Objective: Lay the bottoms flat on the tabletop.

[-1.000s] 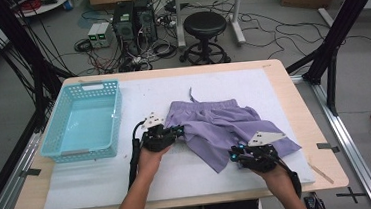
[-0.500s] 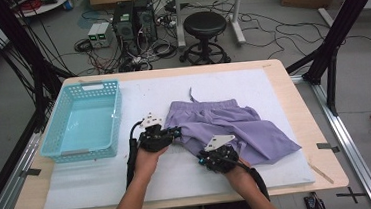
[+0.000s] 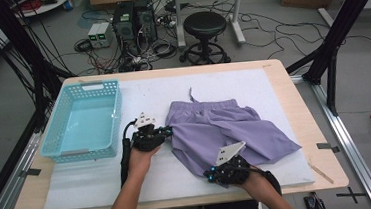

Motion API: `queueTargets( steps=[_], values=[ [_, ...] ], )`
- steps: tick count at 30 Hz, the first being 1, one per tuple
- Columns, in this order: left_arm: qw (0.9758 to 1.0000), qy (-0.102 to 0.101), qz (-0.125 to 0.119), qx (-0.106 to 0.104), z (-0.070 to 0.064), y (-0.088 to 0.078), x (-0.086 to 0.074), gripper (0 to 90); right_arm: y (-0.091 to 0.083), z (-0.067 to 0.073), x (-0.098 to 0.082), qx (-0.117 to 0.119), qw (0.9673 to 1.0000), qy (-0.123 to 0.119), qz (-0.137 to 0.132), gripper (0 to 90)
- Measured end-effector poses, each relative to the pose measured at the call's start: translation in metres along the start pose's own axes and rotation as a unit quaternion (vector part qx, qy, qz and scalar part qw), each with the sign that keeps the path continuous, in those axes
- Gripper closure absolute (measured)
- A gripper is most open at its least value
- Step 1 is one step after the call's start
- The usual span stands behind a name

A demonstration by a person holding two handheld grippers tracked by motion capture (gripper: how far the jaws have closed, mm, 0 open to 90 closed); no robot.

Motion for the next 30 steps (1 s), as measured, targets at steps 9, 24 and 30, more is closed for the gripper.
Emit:
queueTargets(
  steps=[9, 24, 30],
  values=[
    [0.9986, 0.011, 0.004, 0.052, 0.002, 0.023, 0.008, 80.9, -0.017, -0.007, -0.012, -0.005, 0.9987, 0.027, -0.044, 87.1],
    [0.9994, -0.02, 0.012, 0.025, 0.007, -0.029, -0.035, 49.3, -0.069, -0.042, -0.048, -0.086, 0.9687, 0.166, -0.163, 63.3],
    [0.9988, 0.002, 0.047, -0.016, -0.006, -0.033, -0.052, 54.7, -0.078, -0.051, -0.059, -0.176, 0.9531, 0.198, -0.147, 41.3]
  ],
)
Point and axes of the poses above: each handheld gripper's, and its own axes: y roughly forward along the jaws, x roughly out of its top, z roughly to its left, the point moved 2 cm from there along y, roughly forward along the jaws, and after that the axes turned 11 degrees about z, right-handed, at the moved point
